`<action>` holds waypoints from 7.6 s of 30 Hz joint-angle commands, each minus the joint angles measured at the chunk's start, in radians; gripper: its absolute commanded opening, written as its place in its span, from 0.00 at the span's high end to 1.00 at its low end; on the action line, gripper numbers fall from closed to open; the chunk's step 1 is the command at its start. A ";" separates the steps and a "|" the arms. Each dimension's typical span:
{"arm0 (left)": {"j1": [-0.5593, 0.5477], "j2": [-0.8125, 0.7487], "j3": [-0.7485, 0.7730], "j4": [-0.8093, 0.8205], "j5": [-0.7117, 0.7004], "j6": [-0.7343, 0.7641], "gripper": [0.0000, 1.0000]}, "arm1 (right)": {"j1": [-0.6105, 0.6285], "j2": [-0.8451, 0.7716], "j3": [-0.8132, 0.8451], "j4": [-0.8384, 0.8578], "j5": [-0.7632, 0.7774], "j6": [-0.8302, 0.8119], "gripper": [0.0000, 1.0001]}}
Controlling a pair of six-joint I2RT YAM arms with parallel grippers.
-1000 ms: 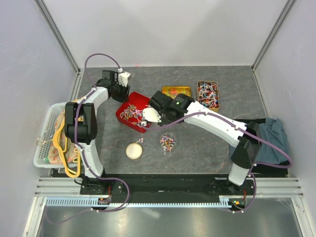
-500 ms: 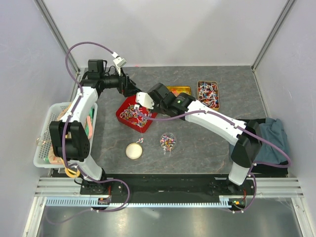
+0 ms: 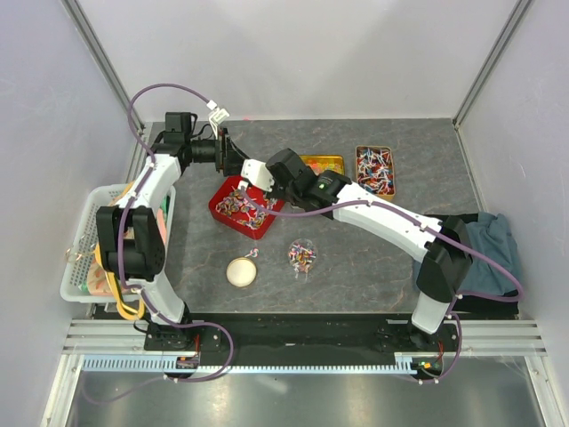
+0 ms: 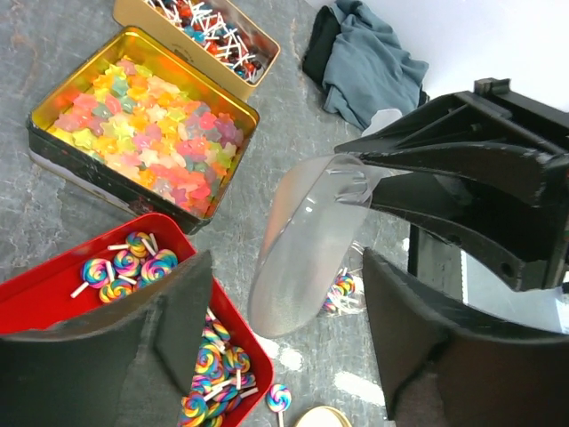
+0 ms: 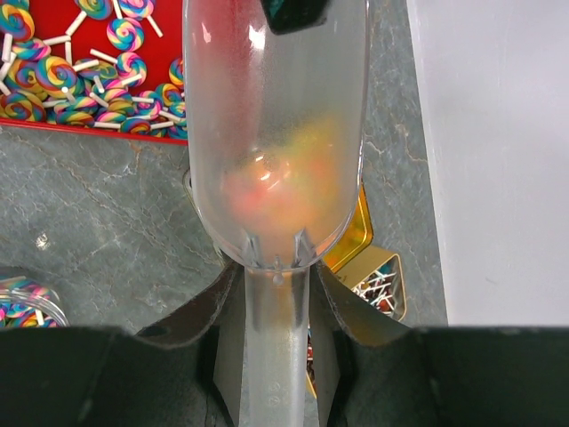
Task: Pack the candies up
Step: Adjust the spatula, then pick up the storage box at the center of the board, then scoop the fake candies from the storage box.
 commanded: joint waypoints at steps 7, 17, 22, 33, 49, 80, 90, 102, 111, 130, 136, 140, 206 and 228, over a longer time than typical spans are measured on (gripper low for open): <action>-0.028 0.021 0.016 0.001 0.047 -0.031 0.80 | 0.019 -0.061 0.005 0.076 0.033 0.021 1.00; -0.038 0.013 0.008 0.001 0.062 -0.028 0.98 | -0.002 -0.075 0.007 0.082 -0.005 0.063 0.75; -0.035 0.010 0.006 0.000 0.111 -0.013 0.98 | -0.082 -0.104 0.016 0.032 -0.192 0.121 0.55; -0.032 0.019 0.019 0.000 0.170 -0.017 0.98 | -0.117 -0.146 -0.045 0.053 -0.235 0.129 0.51; -0.017 0.048 0.049 0.000 0.169 -0.047 0.98 | -0.117 -0.164 -0.101 0.110 -0.185 0.138 1.00; 0.097 0.206 0.100 -0.075 -0.773 0.191 0.00 | -0.117 -0.173 -0.145 0.059 -0.034 0.066 1.00; 0.037 0.265 0.112 -0.137 -0.919 0.312 0.21 | -0.116 -0.166 -0.148 0.039 -0.030 0.066 1.00; 0.006 0.324 0.140 -0.215 -0.991 0.409 0.44 | -0.117 -0.146 -0.125 -0.004 -0.036 0.058 1.00; -0.049 0.390 0.170 -0.214 -1.109 0.426 0.45 | -0.116 -0.160 -0.107 -0.057 -0.064 0.029 1.00; -0.114 0.125 0.118 -0.004 -1.106 0.498 0.98 | -0.042 -0.111 -0.007 -0.211 0.160 -0.253 1.00; -0.181 -0.021 -0.047 0.269 -1.243 0.539 0.98 | 0.010 -0.045 0.036 -0.217 0.246 -0.278 1.00; -0.213 -0.022 -0.101 0.306 -1.263 0.604 0.98 | 0.039 0.012 0.063 -0.217 0.303 -0.317 1.00; -0.247 -0.007 -0.201 0.241 -1.152 0.529 0.98 | 0.174 0.468 0.239 -0.401 0.237 -0.543 1.00; -0.261 -0.009 -0.185 0.225 -1.171 0.457 0.98 | 0.222 0.544 0.275 -0.379 -0.120 -0.422 1.00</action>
